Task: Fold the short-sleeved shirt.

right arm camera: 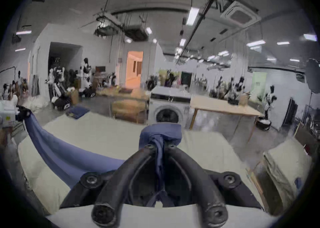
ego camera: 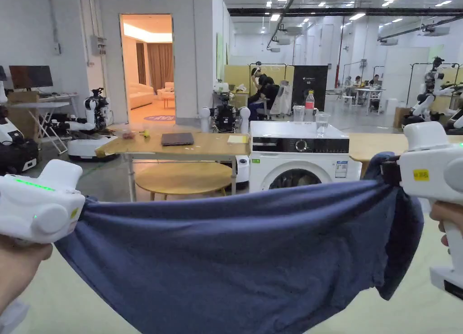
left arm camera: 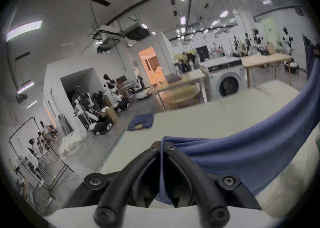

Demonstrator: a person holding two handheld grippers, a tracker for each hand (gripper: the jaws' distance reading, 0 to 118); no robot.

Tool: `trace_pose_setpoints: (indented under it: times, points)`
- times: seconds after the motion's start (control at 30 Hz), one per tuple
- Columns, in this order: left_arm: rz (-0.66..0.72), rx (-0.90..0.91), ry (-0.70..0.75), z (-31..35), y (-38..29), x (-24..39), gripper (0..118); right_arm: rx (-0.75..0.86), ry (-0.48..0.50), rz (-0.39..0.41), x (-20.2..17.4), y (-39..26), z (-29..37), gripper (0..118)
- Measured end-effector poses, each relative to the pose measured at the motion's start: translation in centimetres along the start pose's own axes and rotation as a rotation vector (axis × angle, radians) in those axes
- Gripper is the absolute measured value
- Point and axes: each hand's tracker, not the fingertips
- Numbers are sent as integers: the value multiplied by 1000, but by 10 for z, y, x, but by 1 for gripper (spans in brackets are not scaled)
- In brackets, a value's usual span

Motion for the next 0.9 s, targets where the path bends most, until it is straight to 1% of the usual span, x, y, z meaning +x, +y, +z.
trace_pose_setpoints:
  times: [0.07,0.17,0.27,0.37,0.4,0.43,0.5,0.57,0.67,0.73,0.8,0.9]
  points:
    - [58,48,7,2,35,-13,0,72,-32,-13,5,31,7,5]
    - [94,132,-10,2,80,-20,0,163,-100,6,6,63,4,5]
    - [183,164,-60,-2,116,-26,0,210,-134,-2,6,85,-1,5]
    - [272,168,-100,-14,128,-28,0,212,-147,-3,7,90,-15,5]
    - [266,167,-98,-18,128,-24,0,206,-149,0,8,88,-20,5]
    - [262,151,-94,-25,125,-19,0,191,-156,13,7,83,-27,5]
    - [268,108,-108,-43,110,-9,0,171,-152,12,6,66,-43,5]
    - [288,48,-135,-70,83,6,0,110,-138,-9,6,39,-64,5]
    - [333,-36,-161,-105,38,26,0,-14,-134,-8,4,-7,-101,5]
    - [348,-69,-157,-119,12,38,0,-55,-143,-7,3,-35,-115,5]
    - [343,-102,-170,-126,-3,46,0,-63,-156,2,2,-54,-121,5]
    - [312,-102,-170,-122,-14,49,0,-76,-141,-11,3,-70,-113,5]
